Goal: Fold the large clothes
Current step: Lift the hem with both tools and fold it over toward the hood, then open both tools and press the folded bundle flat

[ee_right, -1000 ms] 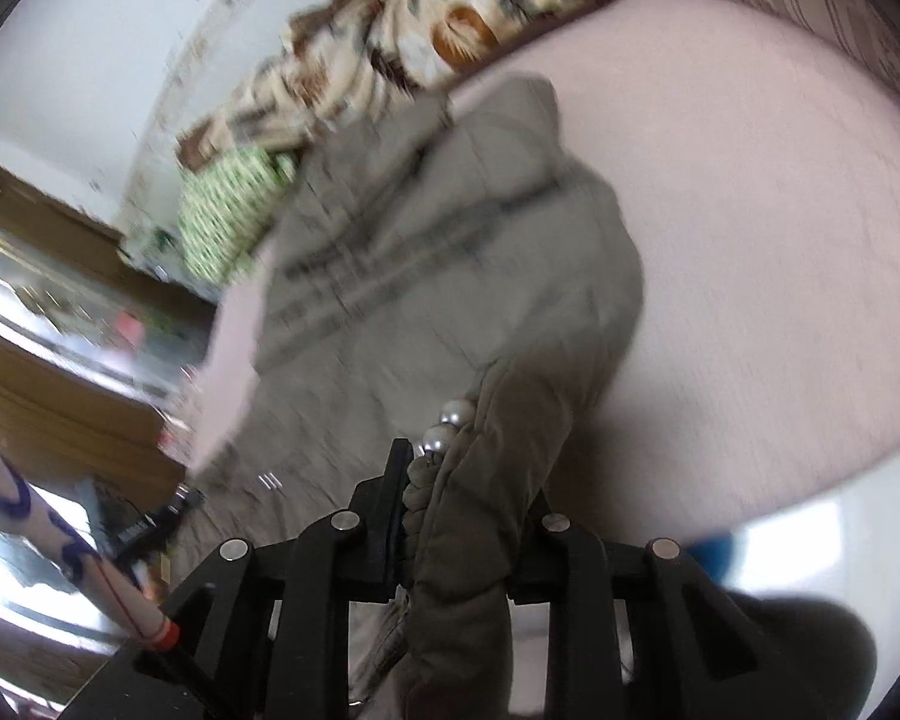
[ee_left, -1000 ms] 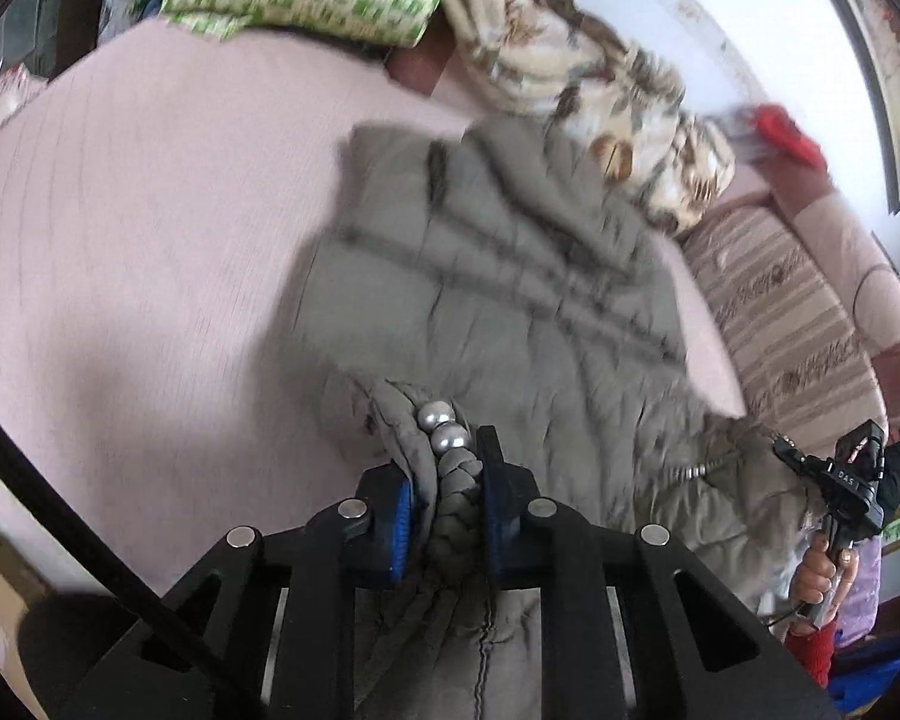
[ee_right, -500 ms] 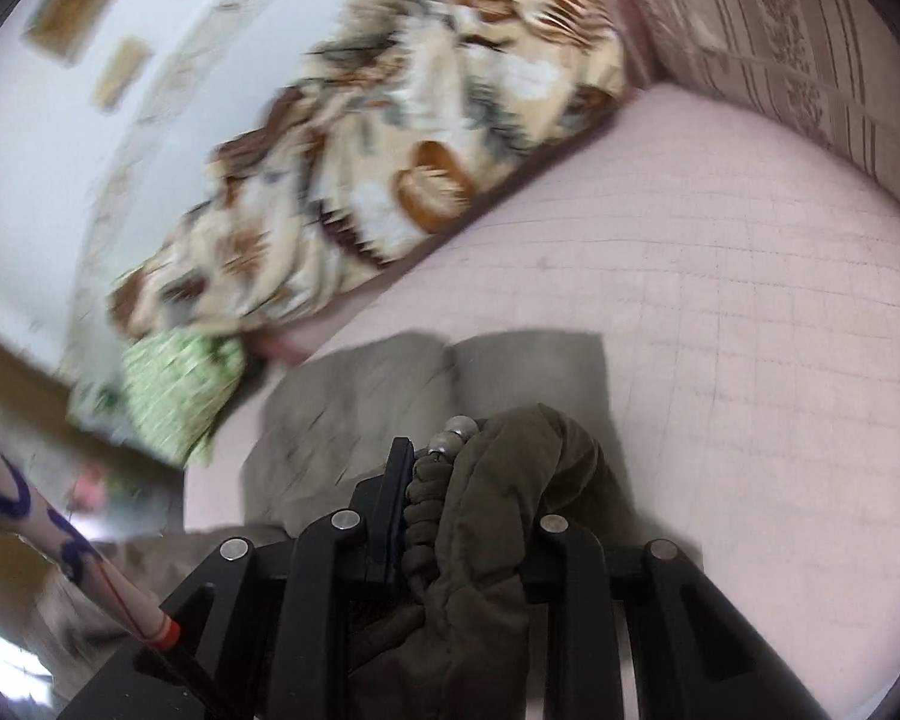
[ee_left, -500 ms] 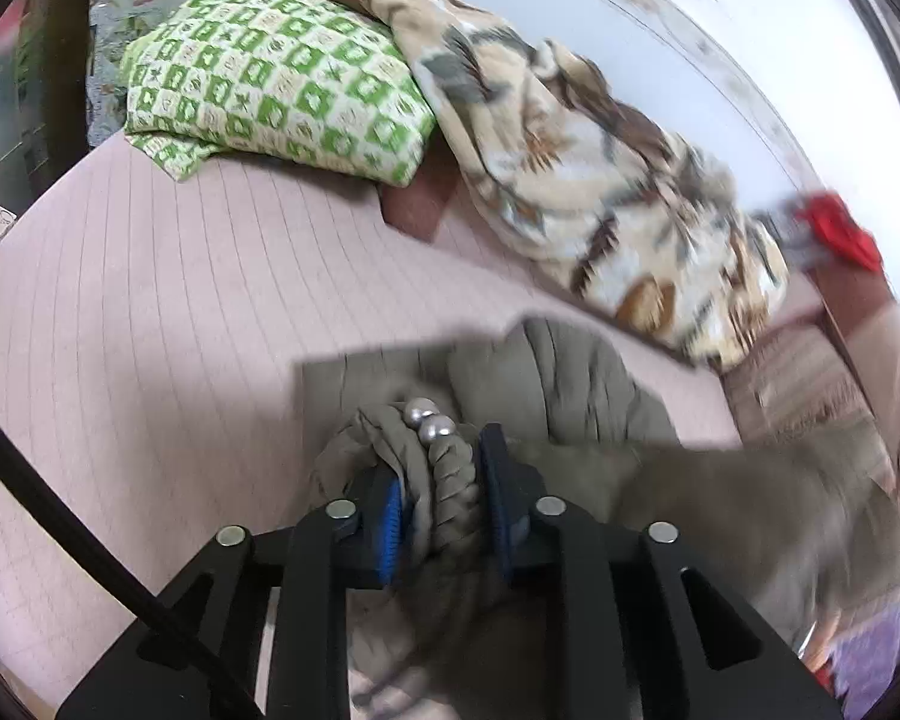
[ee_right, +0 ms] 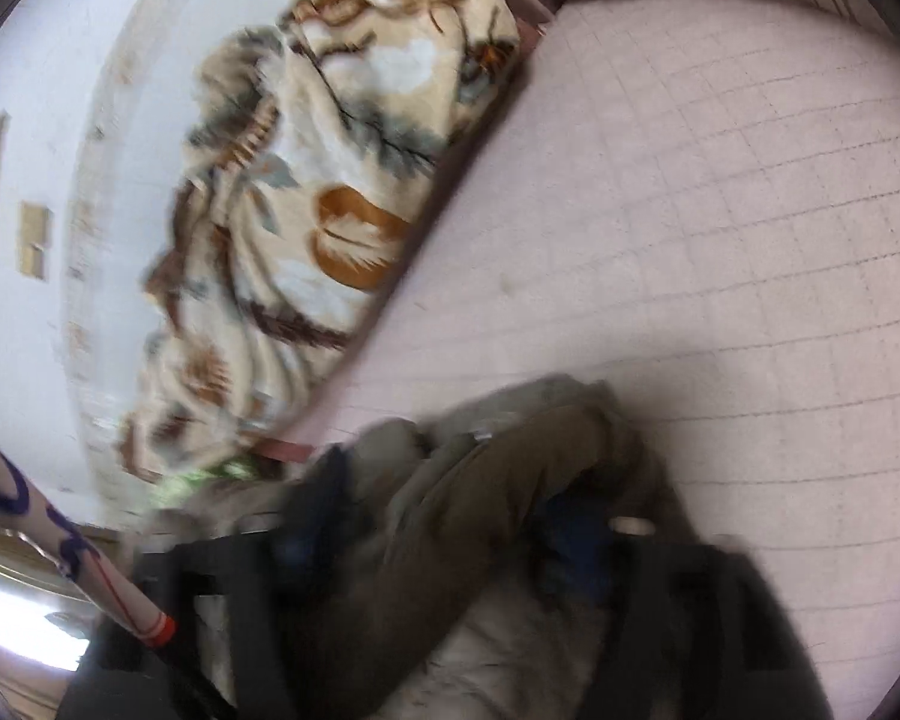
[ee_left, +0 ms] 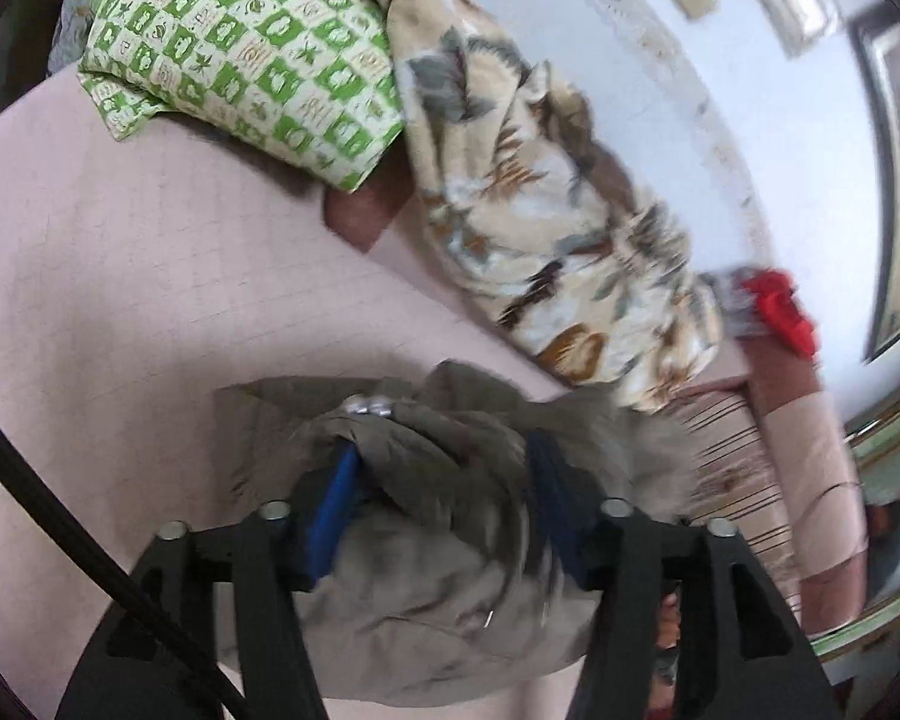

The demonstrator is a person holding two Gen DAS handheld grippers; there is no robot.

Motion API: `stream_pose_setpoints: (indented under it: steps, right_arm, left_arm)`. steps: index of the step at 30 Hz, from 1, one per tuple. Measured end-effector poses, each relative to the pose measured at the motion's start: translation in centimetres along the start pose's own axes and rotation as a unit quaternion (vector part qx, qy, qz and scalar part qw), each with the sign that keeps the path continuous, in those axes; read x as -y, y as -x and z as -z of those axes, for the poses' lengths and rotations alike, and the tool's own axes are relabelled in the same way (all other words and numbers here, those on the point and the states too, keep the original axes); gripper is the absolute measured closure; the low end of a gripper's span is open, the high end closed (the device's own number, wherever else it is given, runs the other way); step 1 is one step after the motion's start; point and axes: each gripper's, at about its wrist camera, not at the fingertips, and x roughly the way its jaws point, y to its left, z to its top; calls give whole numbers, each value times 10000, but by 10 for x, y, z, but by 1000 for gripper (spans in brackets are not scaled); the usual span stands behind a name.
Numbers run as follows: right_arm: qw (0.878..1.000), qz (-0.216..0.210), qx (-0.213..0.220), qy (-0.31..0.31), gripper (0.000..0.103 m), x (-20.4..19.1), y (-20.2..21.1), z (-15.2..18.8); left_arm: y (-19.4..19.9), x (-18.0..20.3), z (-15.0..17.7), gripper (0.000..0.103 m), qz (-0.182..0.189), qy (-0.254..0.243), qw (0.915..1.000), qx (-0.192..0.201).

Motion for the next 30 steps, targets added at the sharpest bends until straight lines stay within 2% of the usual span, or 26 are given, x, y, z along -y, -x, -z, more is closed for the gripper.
stream_pose_setpoints:
  steps: [2,4,8,11,14,17,19,20,22,25,26,29,30]
  right_arm:
    - [9996,7,272,90,11,-10,14,-1]
    - [9989,85,377,258,11,-18,24,-3]
    - [9937,258,617,903,11,-44,51,7]
    - [9852,330,655,1547,11,-72,65,31]
    - [9677,501,473,2424,11,-105,62,74]
    - [9444,671,91,3218,12,-132,37,126]
    - [9199,845,-91,3829,17,-148,10,165]
    - [9030,941,-179,4187,21,-159,-11,189]
    - [8869,943,-343,4509,25,-168,-44,219]
    - [8618,1267,-100,4910,25,-180,-91,239]
    - [8554,1550,-10,4942,25,-182,-117,239]
    - [8613,1983,-73,4677,22,-177,-170,224]
    - [8600,2119,-14,4642,21,-175,-187,217]
  left_arm:
    - [15,8,-2,41,194,-89,9996,189]
    - [30,20,-1,37,198,-252,9989,353]
    - [53,46,17,36,-285,-846,9942,600]
    - [66,55,46,35,-818,-1346,9839,841]
    - [70,48,81,33,-1315,-1623,9728,997]
    - [61,23,115,33,-1615,-1661,9678,984]
    - [53,3,130,33,-1612,-1566,9708,842]
    - [48,-7,135,33,-1579,-1493,9731,762]
    - [35,-30,141,33,-1518,-1282,9784,569]
    - [21,-55,142,33,-1565,-1087,9807,439]
    - [19,-62,141,33,-1594,-1055,9806,444]
    - [15,-77,135,33,-1680,-1016,9792,511]
    - [14,-83,133,33,-1700,-1002,9790,513]
